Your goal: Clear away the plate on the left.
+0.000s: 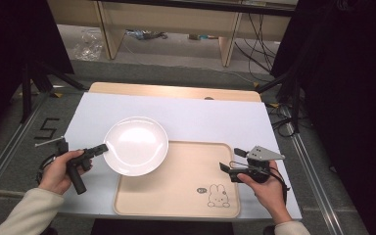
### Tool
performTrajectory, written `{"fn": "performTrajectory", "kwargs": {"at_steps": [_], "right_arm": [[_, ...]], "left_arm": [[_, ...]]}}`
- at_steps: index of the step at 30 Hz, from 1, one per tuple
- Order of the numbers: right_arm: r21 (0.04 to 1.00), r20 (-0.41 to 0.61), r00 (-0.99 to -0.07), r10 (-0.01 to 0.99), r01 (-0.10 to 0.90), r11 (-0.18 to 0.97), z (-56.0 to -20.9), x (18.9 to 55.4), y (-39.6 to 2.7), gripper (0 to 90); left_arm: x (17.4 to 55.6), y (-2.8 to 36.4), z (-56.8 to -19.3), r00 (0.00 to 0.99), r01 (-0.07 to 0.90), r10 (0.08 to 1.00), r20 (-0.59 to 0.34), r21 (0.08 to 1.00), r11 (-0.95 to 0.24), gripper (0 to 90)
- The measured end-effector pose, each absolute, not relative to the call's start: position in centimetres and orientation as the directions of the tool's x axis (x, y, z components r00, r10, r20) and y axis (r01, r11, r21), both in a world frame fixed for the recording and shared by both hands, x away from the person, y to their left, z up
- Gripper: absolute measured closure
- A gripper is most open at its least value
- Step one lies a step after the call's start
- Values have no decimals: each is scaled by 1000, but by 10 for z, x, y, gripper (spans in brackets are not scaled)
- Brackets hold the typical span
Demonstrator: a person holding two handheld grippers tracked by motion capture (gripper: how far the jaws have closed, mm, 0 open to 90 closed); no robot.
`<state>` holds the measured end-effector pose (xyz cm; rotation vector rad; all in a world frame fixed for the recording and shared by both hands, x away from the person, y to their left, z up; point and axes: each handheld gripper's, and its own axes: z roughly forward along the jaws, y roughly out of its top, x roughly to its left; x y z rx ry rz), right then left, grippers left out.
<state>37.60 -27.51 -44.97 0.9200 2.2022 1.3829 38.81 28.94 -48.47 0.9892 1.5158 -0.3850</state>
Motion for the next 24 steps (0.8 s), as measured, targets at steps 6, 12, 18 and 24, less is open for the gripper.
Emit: {"fn": "performTrajectory", "kwargs": {"at_steps": [6, 12, 18, 24], "right_arm": [[895, 29, -712, 702, 331, 298, -450, 376, -275, 190], [897, 30, -709, 704, 330, 294, -450, 376, -275, 191], [895, 30, -712, 702, 331, 297, -450, 376, -275, 190], [897, 30, -709, 705, 330, 294, -450, 376, -275, 191]], "left_arm": [[388, 284, -485, 103, 758, 347, -932, 299, 580, 861], [388, 282, -484, 102, 762, 350, -931, 299, 574, 860], [388, 278, -484, 110, 769, 345, -932, 300, 565, 861], [388, 276, -484, 104, 783, 360, -927, 300, 545, 861]]}}
